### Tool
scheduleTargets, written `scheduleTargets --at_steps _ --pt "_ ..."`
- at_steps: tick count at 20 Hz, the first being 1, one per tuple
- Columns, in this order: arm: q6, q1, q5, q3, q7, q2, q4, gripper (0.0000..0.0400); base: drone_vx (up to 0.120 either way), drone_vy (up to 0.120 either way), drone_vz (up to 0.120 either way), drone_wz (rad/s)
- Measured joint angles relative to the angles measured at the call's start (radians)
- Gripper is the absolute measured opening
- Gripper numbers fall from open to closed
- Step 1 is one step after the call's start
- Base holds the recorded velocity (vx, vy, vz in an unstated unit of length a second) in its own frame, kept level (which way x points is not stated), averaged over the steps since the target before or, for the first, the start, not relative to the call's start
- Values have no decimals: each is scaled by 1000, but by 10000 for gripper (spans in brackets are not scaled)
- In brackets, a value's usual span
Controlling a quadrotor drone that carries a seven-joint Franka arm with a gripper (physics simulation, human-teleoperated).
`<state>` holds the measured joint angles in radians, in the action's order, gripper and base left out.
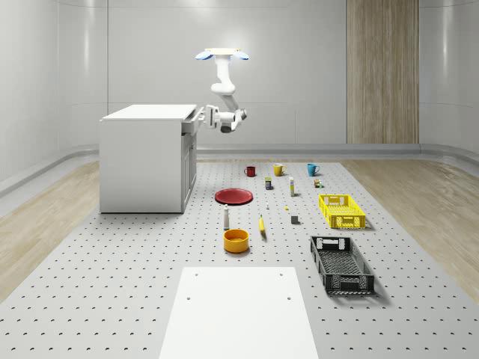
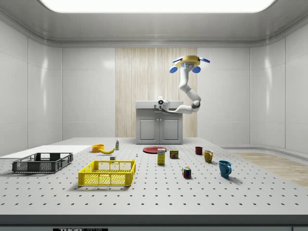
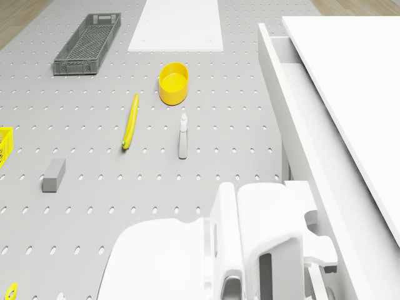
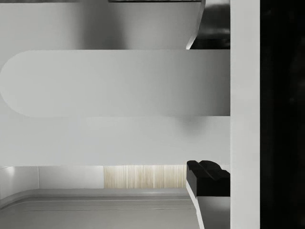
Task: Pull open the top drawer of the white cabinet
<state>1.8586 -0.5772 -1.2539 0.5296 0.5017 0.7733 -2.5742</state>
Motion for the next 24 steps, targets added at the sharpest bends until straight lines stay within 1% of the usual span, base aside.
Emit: scheduleTargets --at_steps 1,2,3,5,9,16,17,20,22,23,24 --pt "3 -2 10 -2 59 16 7 201 0 0 0 0" --pt "8 -7 19 -2 112 30 14 183 0 0 0 0" --pt "12 -15 27 6 112 39 13 170 0 0 0 0" --pt "3 -17 33 23 86 40 10 147 0 0 0 0" --pt "-15 -16 49 53 53 44 9 125 0 0 0 0" --pt "-52 -10 94 106 40 53 17 116 0 0 0 0" --pt "-55 -10 99 111 38 55 18 118 0 0 0 0" --pt "-58 -13 110 123 38 59 21 121 0 80 0 0" --pt "-59 -16 116 128 35 61 22 124 0 0 0 0" --pt "-60 -16 118 132 -2 56 18 158 0 0 0 0" --pt "-56 -20 128 133 58 65 23 147 0 0 0 0"
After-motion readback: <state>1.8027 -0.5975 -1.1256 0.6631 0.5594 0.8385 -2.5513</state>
